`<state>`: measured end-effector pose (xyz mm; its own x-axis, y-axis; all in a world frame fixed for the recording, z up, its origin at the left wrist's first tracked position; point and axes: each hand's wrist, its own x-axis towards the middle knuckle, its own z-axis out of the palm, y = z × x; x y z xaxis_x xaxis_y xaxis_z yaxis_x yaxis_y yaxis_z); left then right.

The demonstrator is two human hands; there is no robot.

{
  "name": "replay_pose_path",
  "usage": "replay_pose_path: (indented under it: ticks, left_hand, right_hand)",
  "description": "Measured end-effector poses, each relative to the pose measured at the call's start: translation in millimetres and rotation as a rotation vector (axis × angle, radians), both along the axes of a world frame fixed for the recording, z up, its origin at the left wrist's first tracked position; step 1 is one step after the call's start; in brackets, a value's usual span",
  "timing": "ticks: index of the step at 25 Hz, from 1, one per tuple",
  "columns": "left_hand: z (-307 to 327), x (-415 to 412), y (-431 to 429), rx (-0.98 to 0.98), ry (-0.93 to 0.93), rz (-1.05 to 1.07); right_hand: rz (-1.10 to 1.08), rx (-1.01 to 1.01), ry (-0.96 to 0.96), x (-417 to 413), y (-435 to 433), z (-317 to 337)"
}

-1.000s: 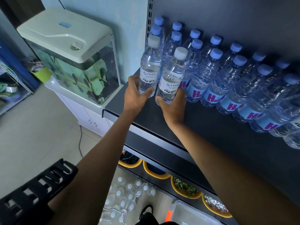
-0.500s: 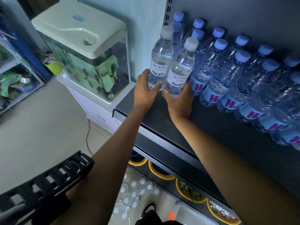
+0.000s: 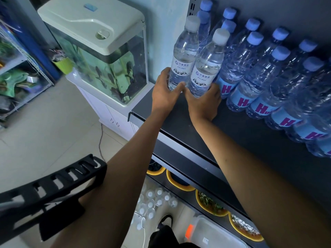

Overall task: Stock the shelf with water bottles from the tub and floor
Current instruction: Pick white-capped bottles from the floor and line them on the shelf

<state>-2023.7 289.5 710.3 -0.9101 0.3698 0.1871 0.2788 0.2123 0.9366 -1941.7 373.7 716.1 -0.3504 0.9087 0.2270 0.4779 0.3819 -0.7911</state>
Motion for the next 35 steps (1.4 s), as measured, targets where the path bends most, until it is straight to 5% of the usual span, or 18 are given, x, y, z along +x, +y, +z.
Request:
replay_pose_path:
  ticks: [11, 21, 28, 35]
  left_hand:
    - [5, 9, -9, -0.001, -0.064, 0.004]
    - [-18, 194, -130, 0.063, -0.036, 0.211]
    - [-117, 367, -265, 0.034, -0.199, 0.538]
    - [-280, 509, -345, -0.112, -0.415, 0.721]
  right_hand:
    - [0.173, -0.211, 0.209, 76, -14, 3]
    - [0.522, 0.077, 0.262, 221, -84, -10]
    - [0.664, -0.028, 0.003, 369, -147, -149]
    - [0.823, -0.193, -0.397, 472, -198, -310]
